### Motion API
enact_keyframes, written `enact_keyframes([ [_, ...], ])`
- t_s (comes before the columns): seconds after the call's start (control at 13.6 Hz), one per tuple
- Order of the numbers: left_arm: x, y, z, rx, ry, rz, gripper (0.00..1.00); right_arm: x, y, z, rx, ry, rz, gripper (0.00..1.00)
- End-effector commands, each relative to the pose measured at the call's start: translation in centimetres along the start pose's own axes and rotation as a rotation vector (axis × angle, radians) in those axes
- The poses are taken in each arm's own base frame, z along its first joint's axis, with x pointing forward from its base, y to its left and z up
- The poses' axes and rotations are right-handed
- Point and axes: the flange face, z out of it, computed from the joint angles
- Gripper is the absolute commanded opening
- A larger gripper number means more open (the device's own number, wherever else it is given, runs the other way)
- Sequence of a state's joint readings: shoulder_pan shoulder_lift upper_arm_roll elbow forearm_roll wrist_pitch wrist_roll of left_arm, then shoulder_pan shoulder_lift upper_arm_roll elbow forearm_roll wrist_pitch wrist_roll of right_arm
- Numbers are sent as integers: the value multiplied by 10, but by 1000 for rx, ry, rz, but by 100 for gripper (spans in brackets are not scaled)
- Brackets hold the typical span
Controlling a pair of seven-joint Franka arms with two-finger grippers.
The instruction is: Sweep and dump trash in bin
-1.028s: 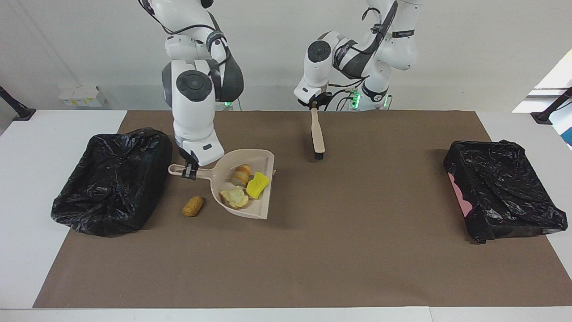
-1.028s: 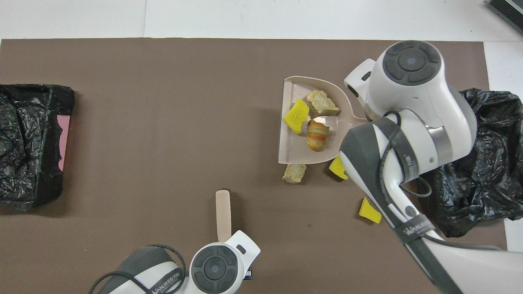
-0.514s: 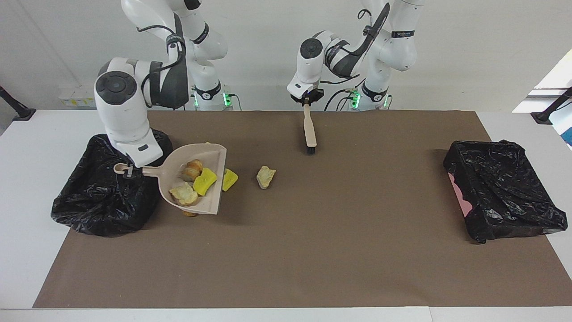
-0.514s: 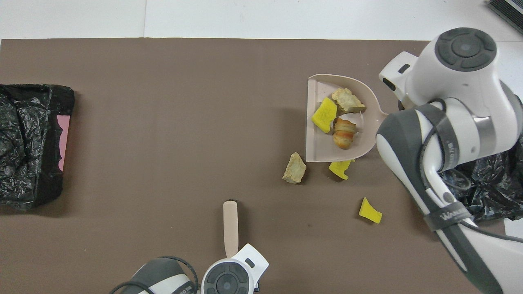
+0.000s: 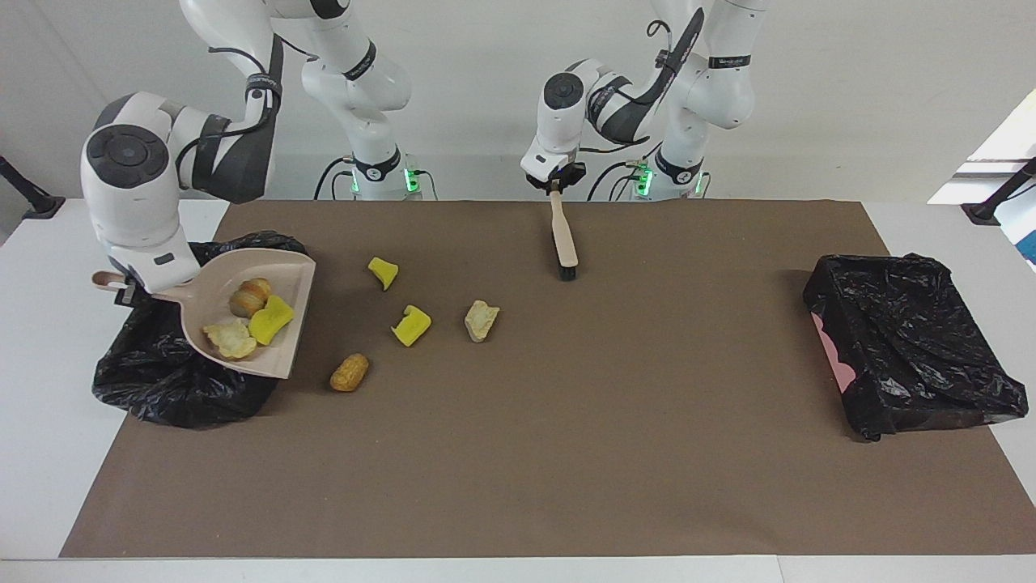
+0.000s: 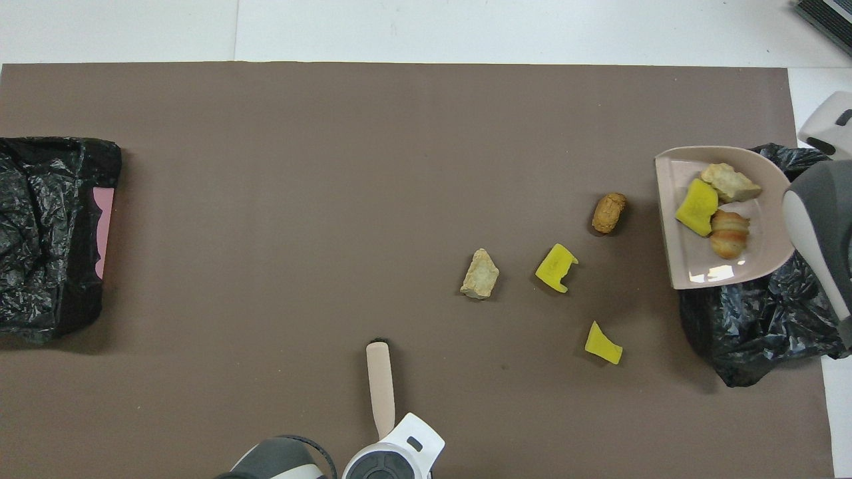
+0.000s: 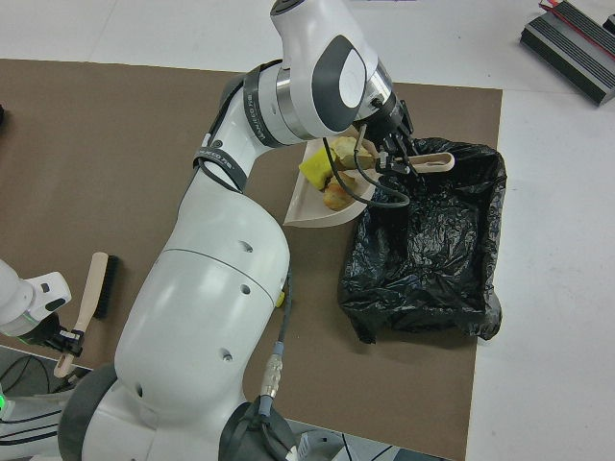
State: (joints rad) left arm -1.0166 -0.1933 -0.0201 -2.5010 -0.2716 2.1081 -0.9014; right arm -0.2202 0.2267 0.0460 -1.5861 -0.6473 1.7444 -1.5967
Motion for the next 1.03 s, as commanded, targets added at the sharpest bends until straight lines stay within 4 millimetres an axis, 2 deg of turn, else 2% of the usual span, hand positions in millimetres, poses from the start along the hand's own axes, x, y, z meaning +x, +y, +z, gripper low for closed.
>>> enact_keyframes([
  [0.0,32,2,-25,-46,8,-14,100,-37,-23,-2,6,-103,1,0],
  [0.07,56,-6,-46,-59,36,8,100,-45,-27,1,16,-166,-6,0],
  [0.15,65,-8,-59,-41,65,50,100,-55,-32,5,23,-222,-2,0],
  [0.22,82,-18,-75,-25,103,61,100,-60,-37,8,21,-271,-9,0],
  [0.37,125,-46,-125,-53,169,83,100,-69,-63,32,-3,-362,-11,0],
  [0.59,172,-108,-218,-84,206,174,100,-48,-109,52,-129,-507,-26,0],
  [0.73,196,-138,-259,-58,255,203,100,-48,-113,51,-133,-533,-19,0],
  [0.95,216,-184,-315,-52,310,235,100,-57,-116,36,-158,-579,-24,0],
])
